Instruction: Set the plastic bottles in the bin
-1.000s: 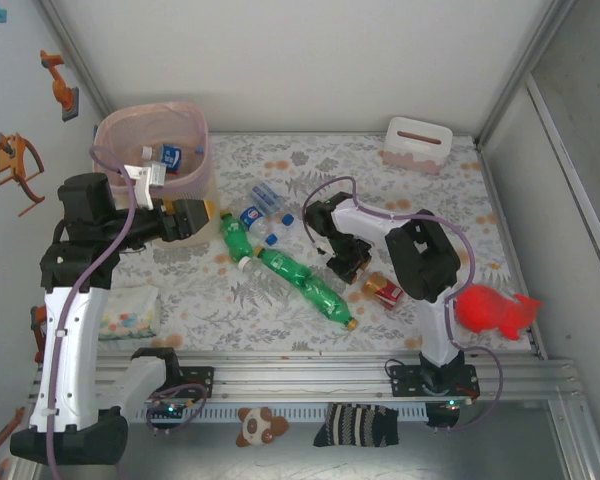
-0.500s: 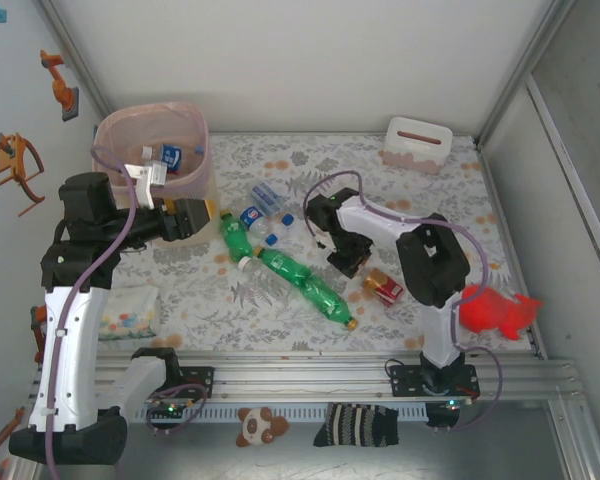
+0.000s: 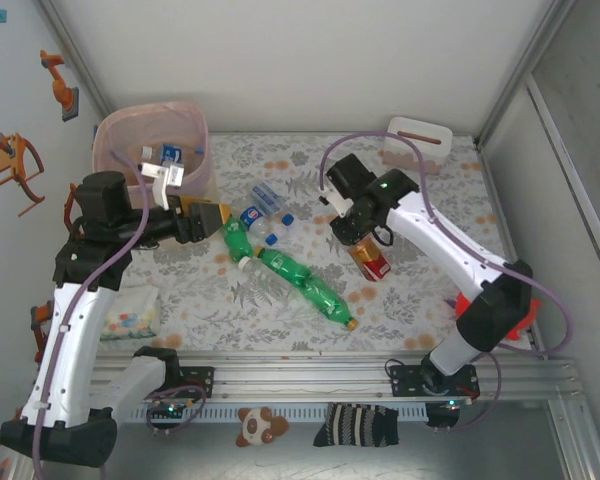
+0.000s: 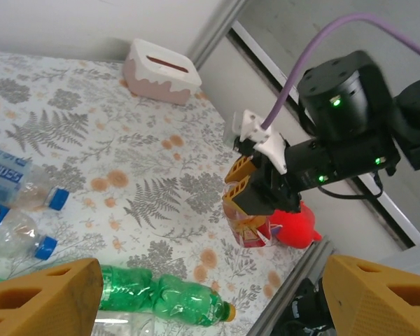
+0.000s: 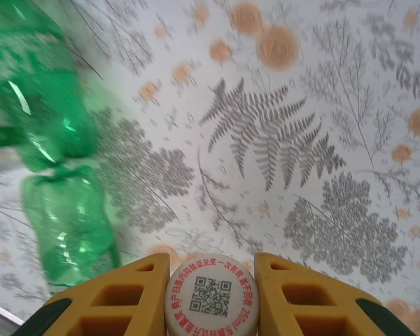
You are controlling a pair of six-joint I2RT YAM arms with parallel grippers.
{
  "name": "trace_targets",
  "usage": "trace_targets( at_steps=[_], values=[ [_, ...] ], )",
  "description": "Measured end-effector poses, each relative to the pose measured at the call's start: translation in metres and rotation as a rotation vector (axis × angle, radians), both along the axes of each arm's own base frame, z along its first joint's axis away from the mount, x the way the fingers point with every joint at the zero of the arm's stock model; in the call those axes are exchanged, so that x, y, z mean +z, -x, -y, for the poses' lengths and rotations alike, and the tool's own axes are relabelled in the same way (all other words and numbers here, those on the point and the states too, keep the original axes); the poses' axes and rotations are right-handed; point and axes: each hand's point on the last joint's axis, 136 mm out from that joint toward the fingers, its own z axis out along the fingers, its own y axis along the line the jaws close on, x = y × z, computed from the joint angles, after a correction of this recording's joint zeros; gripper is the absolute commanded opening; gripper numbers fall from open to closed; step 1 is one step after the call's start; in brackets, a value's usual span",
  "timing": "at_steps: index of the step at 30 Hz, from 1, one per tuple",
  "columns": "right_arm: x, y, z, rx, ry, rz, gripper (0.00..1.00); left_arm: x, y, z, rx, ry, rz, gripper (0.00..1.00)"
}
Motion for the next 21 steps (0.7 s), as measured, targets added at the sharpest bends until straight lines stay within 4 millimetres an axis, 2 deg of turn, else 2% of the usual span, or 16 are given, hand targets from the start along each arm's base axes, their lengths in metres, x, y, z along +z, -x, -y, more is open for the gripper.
trace_targets(
  at_steps=[5, 12, 15, 21],
  values=[
    [0.038, 0.013, -0.022, 0.04, -0.205, 0.028, 0.17, 0.003, 0.008, 0.024, -0.096, 0.012, 0.045, 0.82],
    [0.111, 0.04, -0.051, 0.147, -0.542, 0.086, 0.17, 0.001, 0.023, 0.069, -0.282, 0.011, 0.082, 0.83],
    [0.138, 0.052, -0.058, 0.195, -0.66, 0.118, 0.18, -0.004, 0.028, 0.089, -0.358, -0.001, 0.08, 0.84],
    [0.175, 0.073, -0.066, 0.269, -0.838, 0.148, 0.18, -0.005, 0.045, 0.128, -0.504, -0.011, 0.099, 0.84]
  ],
)
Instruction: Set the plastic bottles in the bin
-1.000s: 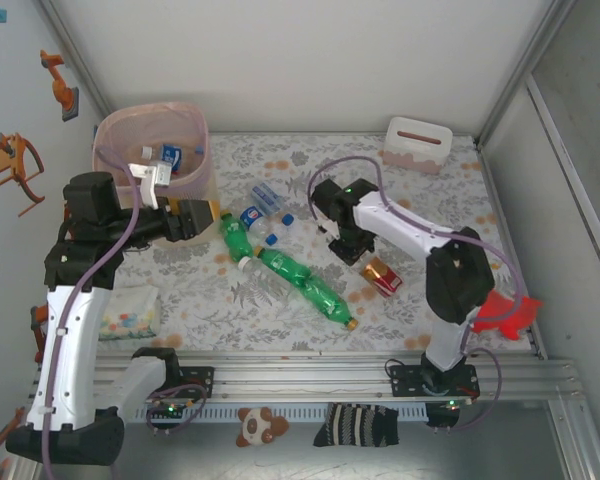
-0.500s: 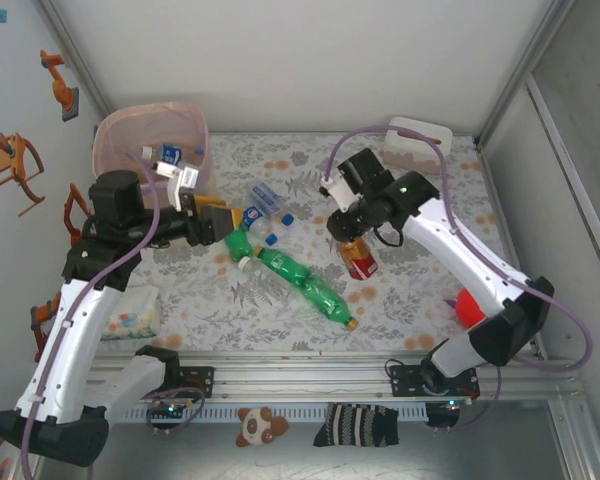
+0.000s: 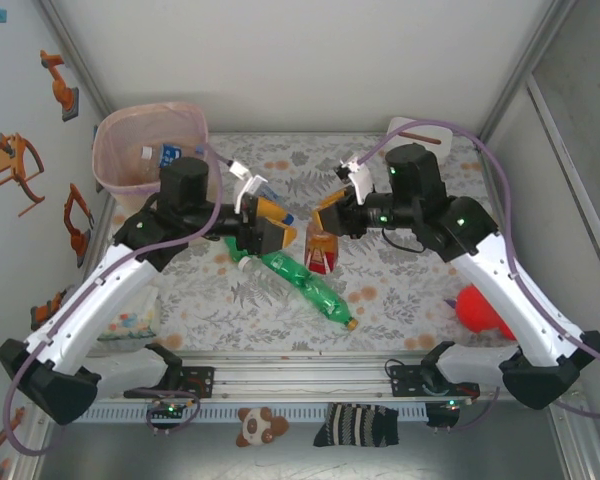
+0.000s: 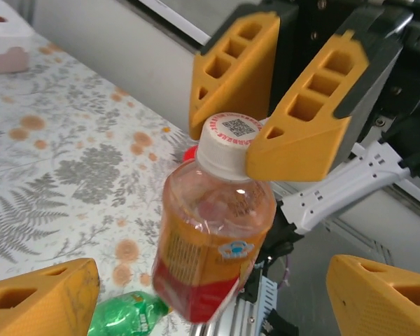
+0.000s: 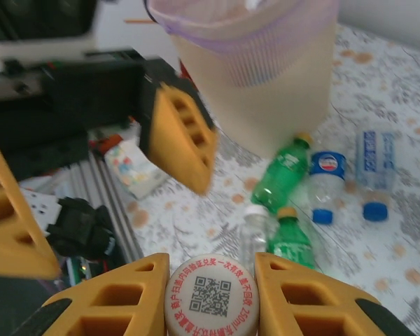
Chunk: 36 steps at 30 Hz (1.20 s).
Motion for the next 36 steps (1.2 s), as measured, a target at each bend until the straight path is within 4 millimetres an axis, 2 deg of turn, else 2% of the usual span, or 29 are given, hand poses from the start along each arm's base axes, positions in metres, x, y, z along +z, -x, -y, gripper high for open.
trace_targets(
  at_steps=[4, 11, 14, 17, 25, 31, 36],
  values=[
    [0.021, 0.009, -0.004, 0.04, -0.087, 0.015, 0.18, 0.002, 0.017, 0.023, -0.102, 0.003, 0.022, 0.84],
    [0.056, 0.028, -0.002, 0.096, -0.202, 0.05, 0.19, 0.0, 0.041, 0.043, -0.23, 0.008, 0.047, 0.71],
    [0.066, 0.035, 0.0, 0.112, -0.234, 0.058, 0.2, 0.002, 0.05, 0.045, -0.271, 0.019, 0.068, 0.66],
    [0.071, 0.039, 0.002, 0.115, -0.251, 0.057, 0.2, 0.007, 0.056, 0.046, -0.3, 0.035, 0.089, 0.64],
    [0.083, 0.047, 0.008, 0.119, -0.281, 0.081, 0.2, 0.01, 0.066, 0.045, -0.354, 0.054, 0.102, 0.72],
    [0.096, 0.053, 0.013, 0.122, -0.309, 0.118, 0.2, 0.012, 0.071, 0.042, -0.374, 0.058, 0.106, 0.64],
    [0.097, 0.053, 0.012, 0.12, -0.315, 0.11, 0.2, 0.012, 0.073, 0.041, -0.386, 0.063, 0.116, 0.57]
  ],
)
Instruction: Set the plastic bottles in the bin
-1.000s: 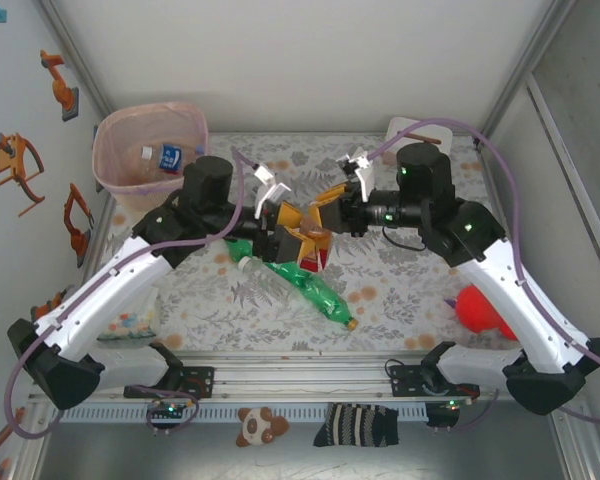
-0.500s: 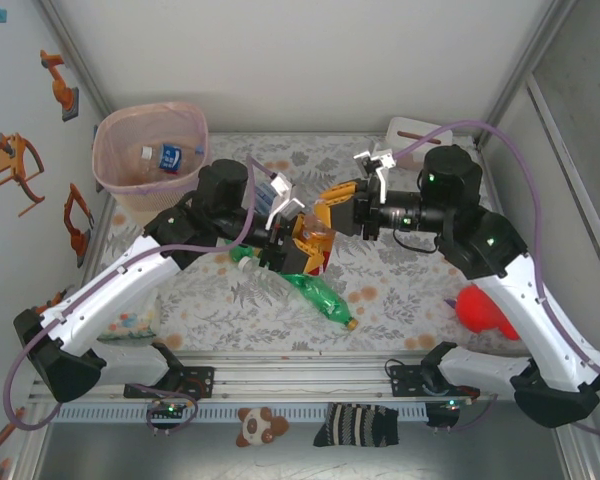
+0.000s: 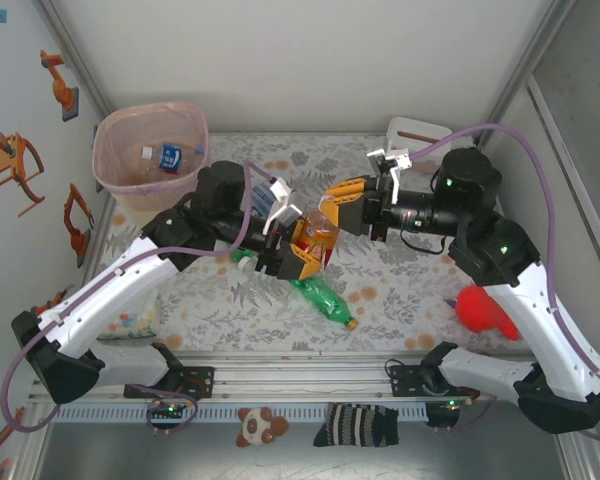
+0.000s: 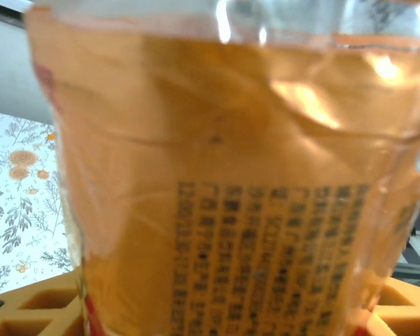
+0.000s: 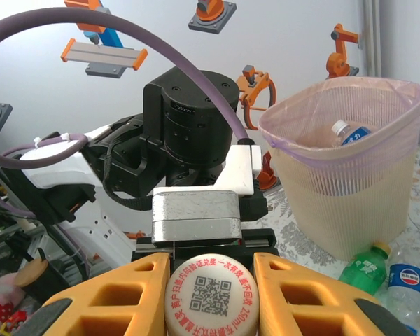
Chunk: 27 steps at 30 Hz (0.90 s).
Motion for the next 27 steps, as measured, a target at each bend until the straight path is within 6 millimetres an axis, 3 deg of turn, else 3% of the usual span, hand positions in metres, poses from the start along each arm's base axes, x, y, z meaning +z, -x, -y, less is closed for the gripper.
trace_targets(
  at_steps=[4, 13, 18, 22, 27],
  values=[
    [0.0, 0.0, 0.0, 0.0, -0.002, -0.003, 0.22, 0.0, 0.0, 0.0, -0.002, 0.003, 0.006, 0.55],
    [-0.002, -0.005, 0.003, -0.042, 0.017, 0.006, 0.56, -0.002, -0.005, -0.002, 0.042, -0.014, 0.032, 0.54],
    [-0.003, -0.011, 0.013, -0.119, 0.048, 0.021, 0.62, -0.002, -0.016, -0.005, 0.114, -0.037, 0.067, 0.54],
    [-0.004, -0.014, 0.026, -0.195, 0.07, 0.04, 0.63, -0.004, -0.037, -0.011, 0.221, -0.068, 0.094, 0.53],
    [-0.004, -0.018, 0.039, -0.276, 0.086, 0.066, 0.63, -0.001, -0.084, -0.034, 0.428, -0.101, 0.108, 0.53]
  ],
)
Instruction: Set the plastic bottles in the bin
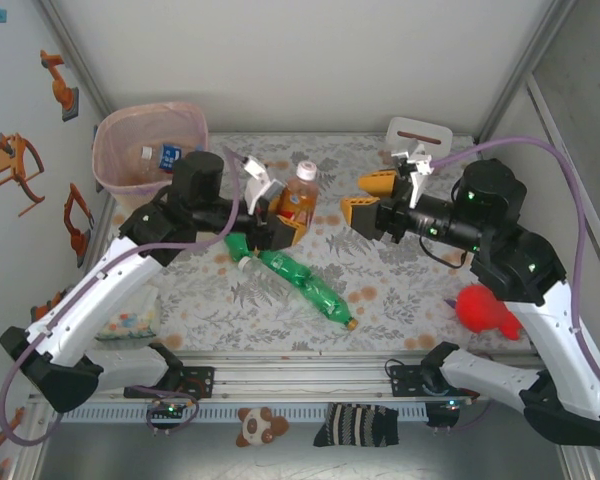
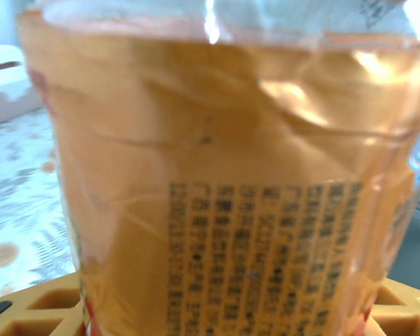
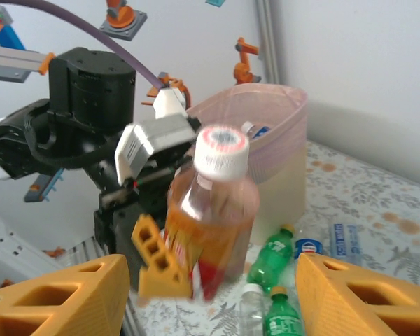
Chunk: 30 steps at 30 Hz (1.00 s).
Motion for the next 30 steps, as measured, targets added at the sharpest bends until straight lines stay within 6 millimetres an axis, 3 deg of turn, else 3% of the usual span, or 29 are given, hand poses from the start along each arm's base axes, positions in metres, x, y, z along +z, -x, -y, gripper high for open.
trace_targets(
  at_steps=[5, 16, 25, 30],
  values=[
    [-0.003, -0.004, 0.006, -0.039, 0.023, 0.009, 0.62, 0.007, -0.045, -0.04, 0.221, -0.022, -0.018, 0.52],
    [-0.008, -0.009, 0.007, -0.058, 0.05, 0.017, 0.62, 0.042, -0.129, -0.158, 0.692, -0.033, -0.081, 0.52],
    [-0.015, -0.013, 0.007, -0.074, 0.076, 0.007, 0.62, 0.009, -0.191, -0.241, 0.953, -0.118, -0.265, 0.51],
    [-0.018, -0.014, 0.008, -0.079, 0.09, 0.01, 0.62, -0.017, -0.21, -0.278, 1.082, -0.206, -0.34, 0.5]
  ],
)
